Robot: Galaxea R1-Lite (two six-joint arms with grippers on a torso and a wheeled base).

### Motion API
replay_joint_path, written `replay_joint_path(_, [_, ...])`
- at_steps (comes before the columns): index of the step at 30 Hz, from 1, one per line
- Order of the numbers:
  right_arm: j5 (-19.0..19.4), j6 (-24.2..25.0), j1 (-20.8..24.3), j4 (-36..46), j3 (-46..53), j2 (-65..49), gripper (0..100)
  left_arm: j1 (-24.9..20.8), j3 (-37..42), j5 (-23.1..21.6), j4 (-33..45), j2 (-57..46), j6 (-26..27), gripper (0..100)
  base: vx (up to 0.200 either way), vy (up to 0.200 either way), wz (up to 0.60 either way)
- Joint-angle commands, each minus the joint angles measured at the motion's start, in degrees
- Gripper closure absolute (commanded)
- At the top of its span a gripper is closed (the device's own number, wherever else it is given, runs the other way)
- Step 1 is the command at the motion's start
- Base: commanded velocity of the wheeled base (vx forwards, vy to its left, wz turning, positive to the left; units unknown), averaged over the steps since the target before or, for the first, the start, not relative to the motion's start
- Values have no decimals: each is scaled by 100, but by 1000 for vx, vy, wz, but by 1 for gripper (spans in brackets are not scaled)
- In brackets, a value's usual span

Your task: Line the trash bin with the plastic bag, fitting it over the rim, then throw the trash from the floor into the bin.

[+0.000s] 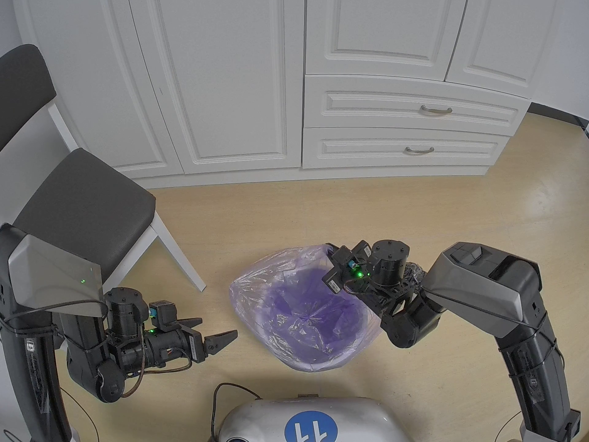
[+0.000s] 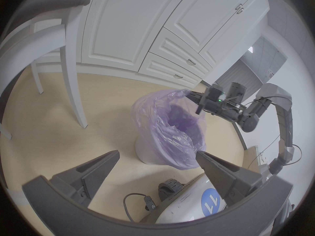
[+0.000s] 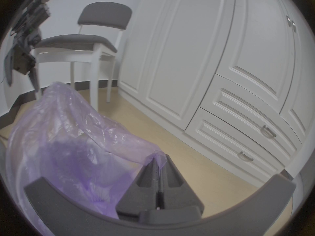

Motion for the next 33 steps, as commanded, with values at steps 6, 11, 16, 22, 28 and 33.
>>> replay_joint_path(6, [-276, 622, -27, 216, -1396, 981, 100, 155, 39, -146, 6, -219, 173, 0, 0, 0, 0])
replay_joint_path(11, [-162, 859, -53, 67, -623, 225, 0, 102, -41, -129, 6, -298, 181, 0, 0, 0, 0])
replay_joint_path(16, [919, 1184, -176, -39, 827, -873, 0, 58, -85, -111, 6, -465, 173, 0, 0, 0, 0])
replay_joint_path(22, [1490, 1272, -325, -188, 1583, -1471, 0, -214, -93, 328, 32, -1036, 120, 0, 0, 0, 0])
replay_joint_path(28, [2281, 1369, -466, -1102, 1988, -1568, 0, -390, -111, 548, 32, -1291, -21, 0, 0, 0, 0])
replay_joint_path(33, [2317, 1377, -466, -1506, 2304, -1629, 0, -417, -128, 557, 32, -1344, -153, 0, 0, 0, 0])
